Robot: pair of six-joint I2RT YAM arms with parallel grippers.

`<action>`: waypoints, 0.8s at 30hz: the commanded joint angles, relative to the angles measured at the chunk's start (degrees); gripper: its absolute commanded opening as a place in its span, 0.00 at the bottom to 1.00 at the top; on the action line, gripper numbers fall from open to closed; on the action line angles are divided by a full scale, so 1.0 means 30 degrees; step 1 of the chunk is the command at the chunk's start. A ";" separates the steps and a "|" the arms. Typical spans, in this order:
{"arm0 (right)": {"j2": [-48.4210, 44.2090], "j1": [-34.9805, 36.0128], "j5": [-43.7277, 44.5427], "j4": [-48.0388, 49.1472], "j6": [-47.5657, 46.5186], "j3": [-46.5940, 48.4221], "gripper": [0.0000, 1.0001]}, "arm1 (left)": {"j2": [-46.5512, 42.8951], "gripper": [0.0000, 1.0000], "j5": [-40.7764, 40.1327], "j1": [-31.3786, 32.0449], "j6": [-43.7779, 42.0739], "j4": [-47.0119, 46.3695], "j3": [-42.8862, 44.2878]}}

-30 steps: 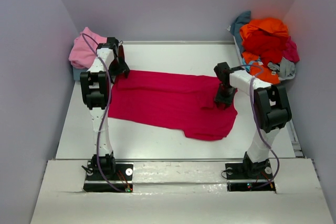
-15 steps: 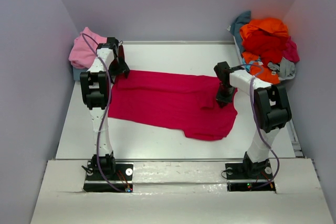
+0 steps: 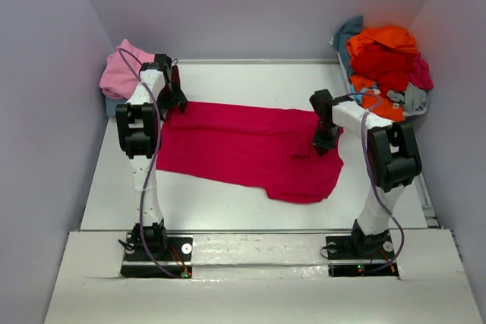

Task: Fold and stack the t-shirts
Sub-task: Fold the flattened tshirt in 1/3 of the way

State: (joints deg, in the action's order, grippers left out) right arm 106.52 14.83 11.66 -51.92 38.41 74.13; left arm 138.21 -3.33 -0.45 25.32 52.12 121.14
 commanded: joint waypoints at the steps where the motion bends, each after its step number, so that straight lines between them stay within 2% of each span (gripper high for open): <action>1: -0.0876 -0.0285 0.0596 0.0139 0.0086 -0.0274 0.07 | 0.0218 0.87 -0.1028 -0.0554 -0.0179 0.0176 -0.0801; 24: -0.1903 -0.1162 0.1064 -0.0300 -0.0061 -0.1037 0.07 | 0.0423 0.87 -0.0939 -0.0554 -0.0179 0.0206 -0.0567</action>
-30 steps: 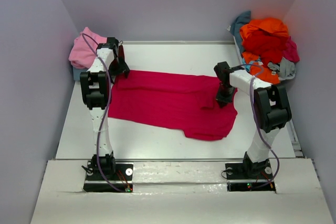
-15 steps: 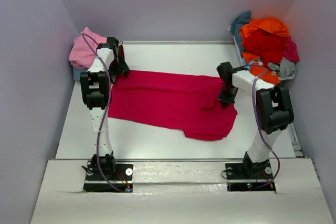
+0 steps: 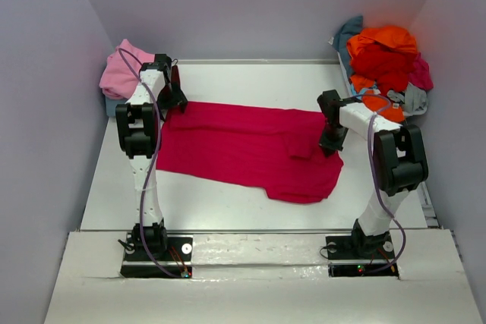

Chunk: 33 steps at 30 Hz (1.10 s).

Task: Fold and stack the t-shirts
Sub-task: Fold the flattened tshirt in 1/3 of the way

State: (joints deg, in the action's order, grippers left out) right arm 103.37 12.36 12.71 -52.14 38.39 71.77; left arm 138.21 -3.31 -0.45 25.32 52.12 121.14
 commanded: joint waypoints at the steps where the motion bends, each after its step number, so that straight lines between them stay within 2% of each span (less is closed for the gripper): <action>1: -0.0912 -0.0515 0.0715 -0.0170 -0.0140 -0.0309 0.07 | 0.0423 0.87 -0.0918 -0.0554 -0.0179 0.0206 -0.0566; 15: -0.0855 -0.0722 0.0189 0.0094 -0.0462 -0.0778 0.09 | 0.0482 0.87 -0.0918 -0.0554 -0.0179 0.0206 -0.0537; 19: -0.0648 -0.0722 -0.0748 0.0327 -0.1105 -0.0427 0.22 | 0.0394 0.87 -0.0918 -0.0554 -0.0179 0.0177 -0.0625; 20: -0.0707 -0.0722 -0.1011 0.0358 -0.1224 -0.0368 0.33 | 0.0307 0.87 -0.0889 -0.0554 -0.0208 0.0176 -0.0683; 22: -0.0853 -0.0722 -0.1102 0.0330 -0.1487 -0.0193 0.39 | 0.0219 0.87 -0.0918 -0.0554 -0.0208 0.0176 -0.0712; 23: -0.1028 -0.0722 -0.1131 0.0300 -0.1605 0.0069 0.49 | 0.0102 0.87 -0.0947 -0.0554 -0.0208 0.0147 -0.0742; 27: -0.1060 -0.0722 -0.1102 -0.0138 -0.1811 0.0830 0.55 | -0.0162 0.87 -0.1035 -0.0554 -0.0179 0.0117 -0.0772; 33: -0.1118 -0.0722 -0.1102 -0.0491 -0.1811 0.1418 0.55 | -0.1068 0.87 -0.1561 -0.0554 -0.0091 0.0147 -0.0772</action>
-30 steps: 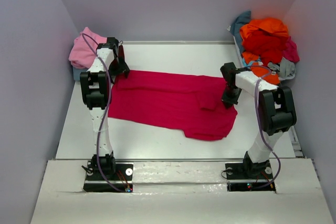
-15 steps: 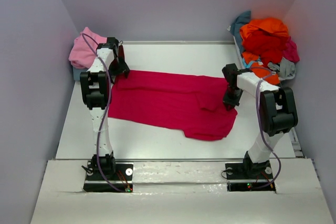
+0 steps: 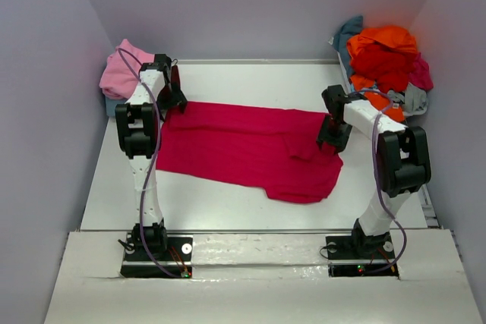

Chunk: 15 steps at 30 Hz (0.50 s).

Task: Fold and stack the t-shirts
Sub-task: Fold the flattened tshirt in 1/3 of the way

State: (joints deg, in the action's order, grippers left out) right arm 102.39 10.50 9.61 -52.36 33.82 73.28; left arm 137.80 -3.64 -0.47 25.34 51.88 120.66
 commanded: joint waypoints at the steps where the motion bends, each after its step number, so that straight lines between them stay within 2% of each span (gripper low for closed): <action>1: -0.0819 -0.0102 -0.0096 -0.0447 -0.0259 0.1004 0.55 | -0.1048 0.87 -0.1540 -0.0546 -0.0098 0.0227 -0.0582; 15: 0.1553 0.0249 -0.0477 -0.0594 -0.0639 0.3962 0.55 | -0.2572 0.87 -0.4119 0.0948 -0.0127 0.0725 0.0444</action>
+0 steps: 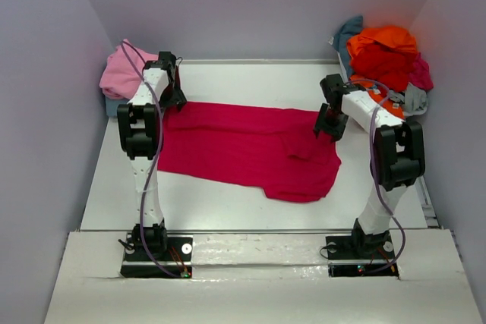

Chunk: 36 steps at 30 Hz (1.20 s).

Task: Fold and stack the t-shirts
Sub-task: Fold the flattened tshirt in 1/3 of the way

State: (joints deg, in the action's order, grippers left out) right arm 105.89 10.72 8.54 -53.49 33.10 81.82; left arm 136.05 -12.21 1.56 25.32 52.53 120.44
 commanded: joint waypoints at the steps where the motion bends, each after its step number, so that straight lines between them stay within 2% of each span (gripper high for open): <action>1: 0.0591 0.0176 -0.0265 -0.0099 -0.0428 0.1347 0.55 | -0.2019 0.87 -0.1263 0.0502 -0.0149 0.0507 0.0459; 10: 0.2350 0.0528 -0.1321 0.0839 -0.0399 0.1496 0.54 | -0.2518 0.87 -0.1820 0.1791 -0.0471 0.0331 0.0459; 27: 0.3992 0.0704 -0.2054 0.1161 0.0098 0.2111 0.53 | -0.2021 0.87 -0.2583 0.3698 -0.0413 0.0623 -0.2587; 31: 0.4166 0.0704 -0.2200 0.1308 0.0216 0.1906 0.53 | -0.1465 0.87 -0.1792 0.3698 -0.0500 0.0652 -0.2356; 36: 0.4723 0.0704 -0.2522 0.1191 0.0391 0.2198 0.53 | 0.0173 0.87 -0.1292 0.3698 -0.0501 0.1443 -0.0688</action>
State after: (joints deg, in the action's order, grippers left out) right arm 117.40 12.47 2.68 -51.96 33.12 86.78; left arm 133.49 -16.71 12.75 24.21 53.87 114.32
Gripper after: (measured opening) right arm 0.531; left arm 0.869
